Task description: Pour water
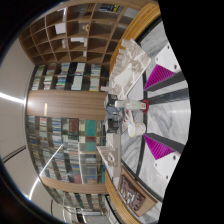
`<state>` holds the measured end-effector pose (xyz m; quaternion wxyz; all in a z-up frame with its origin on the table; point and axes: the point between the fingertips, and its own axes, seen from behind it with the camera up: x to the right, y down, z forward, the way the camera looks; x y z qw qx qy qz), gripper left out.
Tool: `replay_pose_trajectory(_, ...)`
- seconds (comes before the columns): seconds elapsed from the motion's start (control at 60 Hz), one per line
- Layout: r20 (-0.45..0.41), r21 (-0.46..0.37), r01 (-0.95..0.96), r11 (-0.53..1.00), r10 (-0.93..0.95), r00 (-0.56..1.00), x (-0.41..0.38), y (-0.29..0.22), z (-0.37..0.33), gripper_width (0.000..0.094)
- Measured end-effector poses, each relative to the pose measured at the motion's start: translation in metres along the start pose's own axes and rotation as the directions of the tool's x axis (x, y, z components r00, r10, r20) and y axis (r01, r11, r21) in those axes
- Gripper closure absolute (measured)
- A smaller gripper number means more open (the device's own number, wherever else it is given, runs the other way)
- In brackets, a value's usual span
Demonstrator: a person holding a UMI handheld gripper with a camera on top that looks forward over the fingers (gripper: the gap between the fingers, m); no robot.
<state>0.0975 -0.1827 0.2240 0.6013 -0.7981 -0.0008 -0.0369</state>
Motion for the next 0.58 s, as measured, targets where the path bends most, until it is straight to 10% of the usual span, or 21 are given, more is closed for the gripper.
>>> replay_pose_trajectory(0.583,-0.051,0.006,-0.001,1.0,0.002,0.999,-0.006,0.024,-0.084,0.0079)
